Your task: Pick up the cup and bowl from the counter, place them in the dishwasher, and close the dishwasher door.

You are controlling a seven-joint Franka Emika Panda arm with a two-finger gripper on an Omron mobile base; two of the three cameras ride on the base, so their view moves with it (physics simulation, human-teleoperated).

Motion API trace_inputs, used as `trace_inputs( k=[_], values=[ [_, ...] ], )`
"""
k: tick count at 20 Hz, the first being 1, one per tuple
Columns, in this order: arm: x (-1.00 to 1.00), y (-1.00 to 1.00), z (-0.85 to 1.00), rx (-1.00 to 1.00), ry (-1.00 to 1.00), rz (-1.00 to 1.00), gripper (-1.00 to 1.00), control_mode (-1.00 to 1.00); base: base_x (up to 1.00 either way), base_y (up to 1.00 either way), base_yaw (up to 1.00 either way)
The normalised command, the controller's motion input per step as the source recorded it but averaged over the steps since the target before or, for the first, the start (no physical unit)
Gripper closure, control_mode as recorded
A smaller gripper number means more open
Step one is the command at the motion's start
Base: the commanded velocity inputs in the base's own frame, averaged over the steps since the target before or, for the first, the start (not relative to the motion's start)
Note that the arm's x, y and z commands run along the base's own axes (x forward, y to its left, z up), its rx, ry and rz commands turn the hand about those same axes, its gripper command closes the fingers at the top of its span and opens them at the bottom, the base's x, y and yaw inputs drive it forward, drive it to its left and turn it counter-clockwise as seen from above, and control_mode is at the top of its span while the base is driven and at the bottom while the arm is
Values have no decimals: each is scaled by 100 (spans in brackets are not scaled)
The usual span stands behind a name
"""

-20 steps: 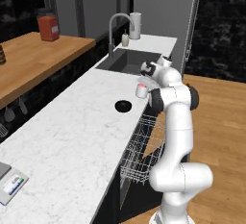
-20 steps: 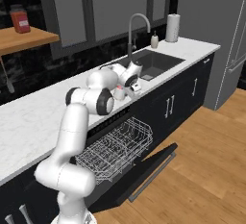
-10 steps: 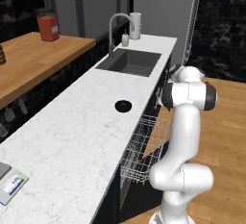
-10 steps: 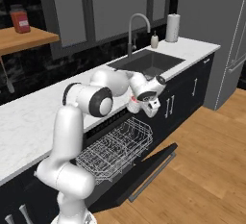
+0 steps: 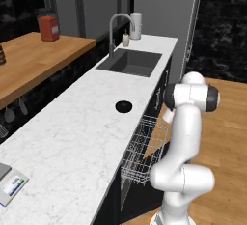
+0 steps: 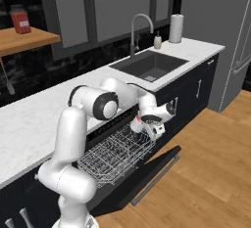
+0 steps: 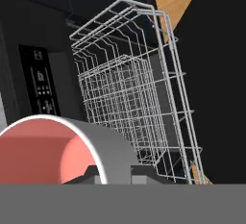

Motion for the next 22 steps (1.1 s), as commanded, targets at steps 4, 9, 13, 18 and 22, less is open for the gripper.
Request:
trace_inputs(
  k=[4, 9, 13, 18, 22],
  values=[
    [24, 17, -75, 12, 0, -2, 100, -100, 0, 0, 0],
    [30, 7, -59, 4, 4, -3, 100, -100, 0, 0, 0],
    [53, 20, -35, 3, 17, -3, 100, -100, 0, 0, 0],
    [49, 35, -41, 0, 23, -3, 100, -100, 0, 0, 0],
    [32, 20, -52, 1, 22, -6, 100, -100, 0, 0, 0]
  ],
)
